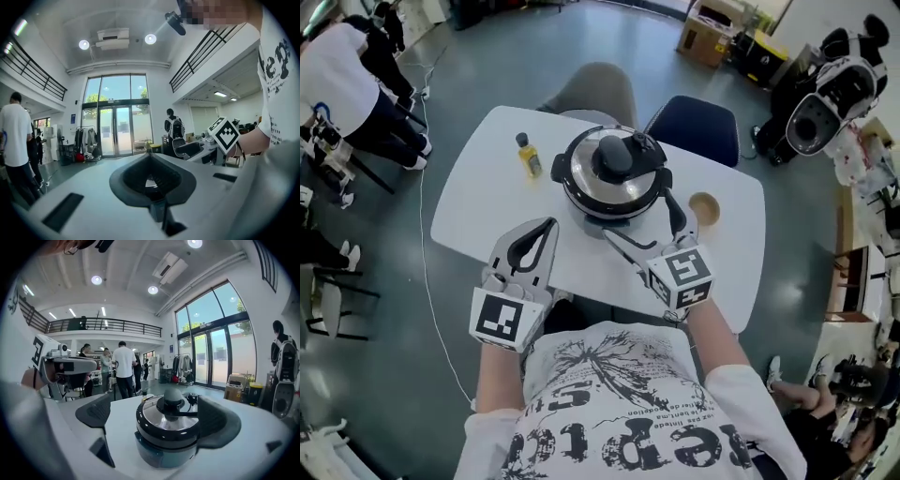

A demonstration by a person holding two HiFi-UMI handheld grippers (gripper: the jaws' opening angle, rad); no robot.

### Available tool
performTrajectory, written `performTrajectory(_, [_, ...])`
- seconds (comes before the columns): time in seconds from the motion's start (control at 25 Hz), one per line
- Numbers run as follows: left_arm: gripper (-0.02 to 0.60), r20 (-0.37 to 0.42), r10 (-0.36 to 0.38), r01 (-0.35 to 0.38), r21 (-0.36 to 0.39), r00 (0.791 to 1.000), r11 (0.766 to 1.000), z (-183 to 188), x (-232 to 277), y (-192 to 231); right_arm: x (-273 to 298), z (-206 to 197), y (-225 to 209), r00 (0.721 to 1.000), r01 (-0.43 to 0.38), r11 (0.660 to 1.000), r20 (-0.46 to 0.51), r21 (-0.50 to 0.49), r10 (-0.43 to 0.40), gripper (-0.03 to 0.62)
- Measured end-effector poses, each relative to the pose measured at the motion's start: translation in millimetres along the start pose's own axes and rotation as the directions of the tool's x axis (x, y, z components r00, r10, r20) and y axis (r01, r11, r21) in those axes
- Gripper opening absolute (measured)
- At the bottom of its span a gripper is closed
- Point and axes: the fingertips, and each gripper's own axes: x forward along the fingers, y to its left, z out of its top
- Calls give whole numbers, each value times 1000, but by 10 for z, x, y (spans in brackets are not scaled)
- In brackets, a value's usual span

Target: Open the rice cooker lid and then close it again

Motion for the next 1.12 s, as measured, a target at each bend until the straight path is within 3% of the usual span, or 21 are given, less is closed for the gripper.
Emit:
performTrajectory(0.16, [14,21,-125,125,6,992,992,30,365,374,359,86,-145,994,96,995,-46,19,-95,580])
performTrajectory(0.32, [14,41,-185,185,4,982,983,8,615,702,726,126,-252,987,135,991,-94,2,-134,572])
performTrajectory(0.48, [14,37,-282,282,9,959,959,-99,870,894,1005,69,-408,962,188,982,-202,-10,-186,555])
performTrajectory(0.8, [14,13,-445,445,6,895,895,-340,1156,1017,1357,-202,-723,852,235,971,-474,-33,-222,535])
performTrajectory(1.12, [14,33,-519,517,47,854,854,-381,1389,1158,1648,-463,-789,731,183,980,-656,-78,-188,430])
